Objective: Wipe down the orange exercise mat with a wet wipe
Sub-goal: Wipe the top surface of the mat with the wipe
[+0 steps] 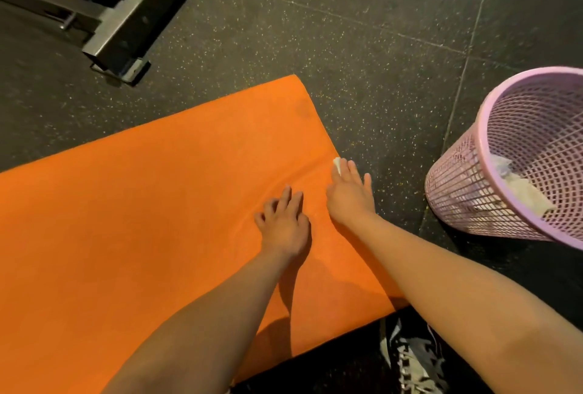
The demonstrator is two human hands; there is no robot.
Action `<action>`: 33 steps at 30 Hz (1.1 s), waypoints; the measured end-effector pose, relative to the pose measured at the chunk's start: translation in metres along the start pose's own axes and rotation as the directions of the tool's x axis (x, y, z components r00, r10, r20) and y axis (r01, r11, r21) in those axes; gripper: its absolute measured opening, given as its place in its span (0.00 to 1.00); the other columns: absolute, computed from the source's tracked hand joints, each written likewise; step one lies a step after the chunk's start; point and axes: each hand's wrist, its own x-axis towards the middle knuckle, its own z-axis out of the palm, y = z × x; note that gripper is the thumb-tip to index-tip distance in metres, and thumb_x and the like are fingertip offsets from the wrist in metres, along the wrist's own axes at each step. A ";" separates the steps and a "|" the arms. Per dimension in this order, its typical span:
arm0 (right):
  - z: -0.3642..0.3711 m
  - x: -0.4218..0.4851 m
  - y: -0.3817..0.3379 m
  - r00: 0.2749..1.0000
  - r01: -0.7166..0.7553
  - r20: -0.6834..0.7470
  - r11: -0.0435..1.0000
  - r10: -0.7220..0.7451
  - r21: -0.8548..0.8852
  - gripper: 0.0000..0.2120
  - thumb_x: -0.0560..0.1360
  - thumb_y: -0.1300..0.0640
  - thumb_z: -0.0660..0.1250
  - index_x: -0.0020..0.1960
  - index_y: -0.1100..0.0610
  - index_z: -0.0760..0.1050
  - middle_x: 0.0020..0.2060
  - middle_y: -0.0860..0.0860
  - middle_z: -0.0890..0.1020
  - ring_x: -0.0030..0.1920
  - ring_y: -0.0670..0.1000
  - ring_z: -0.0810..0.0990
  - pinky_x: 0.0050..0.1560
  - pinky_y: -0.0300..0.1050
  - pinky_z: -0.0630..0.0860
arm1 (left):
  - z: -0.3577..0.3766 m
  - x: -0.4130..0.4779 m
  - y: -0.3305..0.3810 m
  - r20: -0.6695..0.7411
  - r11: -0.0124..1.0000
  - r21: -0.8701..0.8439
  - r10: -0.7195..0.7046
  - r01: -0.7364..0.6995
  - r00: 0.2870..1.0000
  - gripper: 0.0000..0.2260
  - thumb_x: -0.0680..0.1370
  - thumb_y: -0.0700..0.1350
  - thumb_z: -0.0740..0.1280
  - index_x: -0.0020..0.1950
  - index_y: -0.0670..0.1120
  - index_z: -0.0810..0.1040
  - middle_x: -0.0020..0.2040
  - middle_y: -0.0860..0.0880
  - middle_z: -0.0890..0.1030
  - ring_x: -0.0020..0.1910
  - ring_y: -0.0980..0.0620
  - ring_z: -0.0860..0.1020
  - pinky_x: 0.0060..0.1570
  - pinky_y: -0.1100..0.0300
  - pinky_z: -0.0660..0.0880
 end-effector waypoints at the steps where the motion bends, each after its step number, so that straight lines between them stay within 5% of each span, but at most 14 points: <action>1: -0.001 0.000 -0.002 1.000 -0.024 0.001 1.000 0.024 0.007 0.28 0.85 0.54 0.49 0.83 0.54 0.46 0.82 0.49 0.45 0.82 0.51 0.42 0.79 0.58 0.42 | 0.000 0.001 0.000 0.003 1.000 -0.016 -0.003 0.003 1.000 0.23 0.82 0.52 0.54 0.79 0.59 0.60 0.82 0.56 0.52 0.76 0.45 0.55 0.71 0.40 0.53; 7: 0.018 -0.027 -0.031 0.953 0.296 0.074 0.955 -0.295 0.006 0.27 0.85 0.54 0.51 0.83 0.52 0.50 0.82 0.49 0.49 0.82 0.51 0.45 0.79 0.56 0.43 | -0.003 0.005 -0.001 0.025 0.998 -0.055 -0.012 0.014 1.000 0.20 0.85 0.52 0.51 0.78 0.60 0.59 0.82 0.57 0.52 0.76 0.46 0.56 0.70 0.44 0.54; 13: 0.007 -0.012 -0.013 0.999 0.040 -0.005 0.999 -0.040 -0.028 0.27 0.85 0.52 0.49 0.83 0.53 0.47 0.82 0.49 0.45 0.82 0.50 0.41 0.79 0.58 0.42 | -0.005 0.003 0.000 0.026 0.999 -0.043 0.005 -0.004 1.000 0.20 0.85 0.53 0.52 0.78 0.60 0.60 0.82 0.56 0.51 0.75 0.45 0.56 0.70 0.43 0.54; 18: 0.022 -0.027 -0.034 0.961 0.276 0.030 0.961 -0.276 0.000 0.27 0.85 0.52 0.51 0.83 0.51 0.49 0.83 0.49 0.48 0.82 0.50 0.43 0.80 0.57 0.41 | -0.012 0.008 -0.001 0.029 0.997 -0.082 -0.007 0.009 1.000 0.21 0.84 0.50 0.55 0.78 0.58 0.60 0.82 0.55 0.51 0.73 0.44 0.58 0.68 0.45 0.56; 24: 0.006 0.011 -0.017 0.999 0.019 -0.041 1.000 -0.019 0.008 0.27 0.86 0.52 0.47 0.83 0.52 0.44 0.82 0.48 0.43 0.81 0.50 0.39 0.79 0.58 0.40 | -0.015 0.026 0.000 0.015 1.000 -0.010 -0.025 0.025 1.000 0.22 0.85 0.53 0.53 0.80 0.58 0.57 0.82 0.55 0.51 0.73 0.43 0.58 0.68 0.44 0.55; 30: 0.020 0.014 -0.045 0.951 0.308 -0.001 0.951 -0.308 0.023 0.25 0.86 0.52 0.48 0.83 0.50 0.50 0.82 0.48 0.50 0.82 0.49 0.43 0.80 0.57 0.41 | -0.020 0.061 -0.006 -0.036 0.999 -0.033 -0.033 0.032 0.999 0.22 0.85 0.52 0.52 0.80 0.58 0.57 0.82 0.54 0.51 0.76 0.45 0.54 0.71 0.42 0.53; 33: 0.010 0.034 -0.025 0.977 0.209 -0.030 0.977 -0.210 -0.041 0.27 0.86 0.49 0.47 0.83 0.50 0.46 0.82 0.48 0.46 0.81 0.49 0.40 0.79 0.57 0.39 | -0.018 0.068 -0.012 -0.017 1.000 -0.001 -0.027 0.027 1.000 0.23 0.85 0.53 0.52 0.81 0.58 0.55 0.83 0.55 0.49 0.76 0.45 0.53 0.70 0.42 0.53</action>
